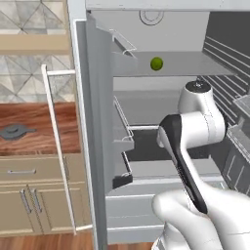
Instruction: Grab the lemon and lime from the fridge, place them in the blender, close the lid, and turn on the blender to create a marinade.
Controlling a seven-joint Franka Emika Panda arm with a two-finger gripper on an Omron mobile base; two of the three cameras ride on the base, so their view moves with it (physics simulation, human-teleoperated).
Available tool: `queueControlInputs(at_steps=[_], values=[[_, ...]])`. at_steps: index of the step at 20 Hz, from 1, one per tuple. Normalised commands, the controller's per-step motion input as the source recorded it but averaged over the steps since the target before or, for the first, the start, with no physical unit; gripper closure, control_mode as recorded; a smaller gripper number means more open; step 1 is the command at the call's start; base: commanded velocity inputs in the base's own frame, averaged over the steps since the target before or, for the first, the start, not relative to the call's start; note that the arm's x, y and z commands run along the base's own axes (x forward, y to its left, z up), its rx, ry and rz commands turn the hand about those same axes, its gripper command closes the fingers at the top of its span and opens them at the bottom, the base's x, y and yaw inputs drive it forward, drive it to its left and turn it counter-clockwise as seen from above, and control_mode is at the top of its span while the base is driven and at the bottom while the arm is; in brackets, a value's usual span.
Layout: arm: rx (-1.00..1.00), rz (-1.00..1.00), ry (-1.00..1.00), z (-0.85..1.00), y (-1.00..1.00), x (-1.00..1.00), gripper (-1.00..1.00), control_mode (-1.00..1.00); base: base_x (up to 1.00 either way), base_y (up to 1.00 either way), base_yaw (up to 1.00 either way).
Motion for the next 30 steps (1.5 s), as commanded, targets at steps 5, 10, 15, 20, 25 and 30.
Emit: queueControlInputs(at_steps=[5,10,15,20,25,30], values=[[0.00,0.00,0.00,0.00,0.00,0.00,-1.00,1.00,0.67,-0.14,0.08],[0.00,0.00,0.00,0.00,0.00,0.00,-1.00,1.00,0.23,-0.01,0.00],[0.00,0.00,0.00,0.29,0.00,0.36,-1.00,-1.00,0.01,0.00,0.00],[0.00,0.00,-0.03,1.00,-0.12,0.62,-1.00,-1.00,0.00,0.00,0.00],[0.00,-0.10,-0.07,0.69,-0.26,0.53,-1.00,-1.00,0.00,0.00,0.00],[0.01,0.00,-0.26,0.04,-0.09,0.62,-1.00,-1.00,0.00,0.00,0.00]])
